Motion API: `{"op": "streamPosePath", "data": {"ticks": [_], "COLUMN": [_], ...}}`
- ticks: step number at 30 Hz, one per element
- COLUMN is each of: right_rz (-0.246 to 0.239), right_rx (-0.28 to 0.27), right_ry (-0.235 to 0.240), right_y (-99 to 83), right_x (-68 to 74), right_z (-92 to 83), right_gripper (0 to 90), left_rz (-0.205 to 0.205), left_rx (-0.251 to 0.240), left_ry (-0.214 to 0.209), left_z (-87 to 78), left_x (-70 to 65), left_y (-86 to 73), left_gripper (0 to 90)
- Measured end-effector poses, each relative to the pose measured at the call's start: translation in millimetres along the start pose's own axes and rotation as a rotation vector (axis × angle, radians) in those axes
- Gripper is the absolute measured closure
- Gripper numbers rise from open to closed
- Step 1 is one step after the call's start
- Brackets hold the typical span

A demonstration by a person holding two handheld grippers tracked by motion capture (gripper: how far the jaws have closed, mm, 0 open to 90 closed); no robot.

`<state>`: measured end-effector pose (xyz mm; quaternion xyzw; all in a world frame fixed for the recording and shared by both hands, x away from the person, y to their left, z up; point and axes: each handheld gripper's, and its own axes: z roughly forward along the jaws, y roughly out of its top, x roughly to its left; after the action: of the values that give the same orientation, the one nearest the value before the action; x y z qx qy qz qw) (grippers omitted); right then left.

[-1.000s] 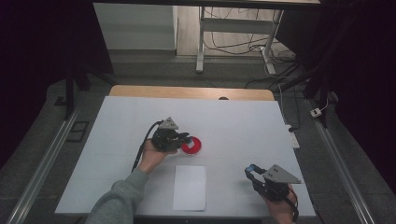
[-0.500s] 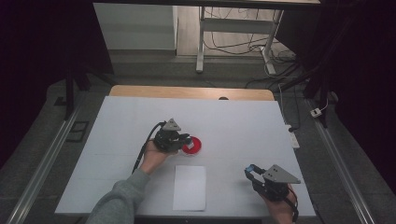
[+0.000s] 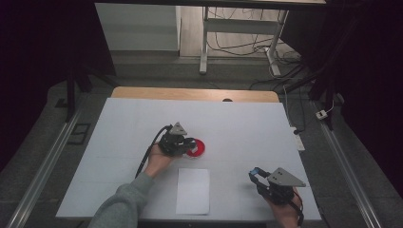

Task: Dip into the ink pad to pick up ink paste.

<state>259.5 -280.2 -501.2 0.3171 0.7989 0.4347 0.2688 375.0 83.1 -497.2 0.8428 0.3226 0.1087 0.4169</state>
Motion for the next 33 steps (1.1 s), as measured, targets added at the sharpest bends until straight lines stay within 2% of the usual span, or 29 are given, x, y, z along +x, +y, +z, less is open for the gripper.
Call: {"op": "streamPosePath", "data": {"ticks": [10, 33], "right_rz": [0.0, -0.004], "right_rx": [0.0, -0.004], "right_ry": [-0.004, 0.001], "right_y": [0.4, 0.7], "right_x": [0.4, 0.7], "right_z": [-0.2, -0.5], "right_gripper": [64.9, 64.9], "left_rz": [0.034, 0.043], "left_rx": [0.02, 0.023], "left_ry": [0.022, 0.034], "left_z": [4.2, 5.1], "left_x": [-4.3, -6.6], "left_y": [0.5, 0.0], "left_gripper": [76.2, 76.2]}}
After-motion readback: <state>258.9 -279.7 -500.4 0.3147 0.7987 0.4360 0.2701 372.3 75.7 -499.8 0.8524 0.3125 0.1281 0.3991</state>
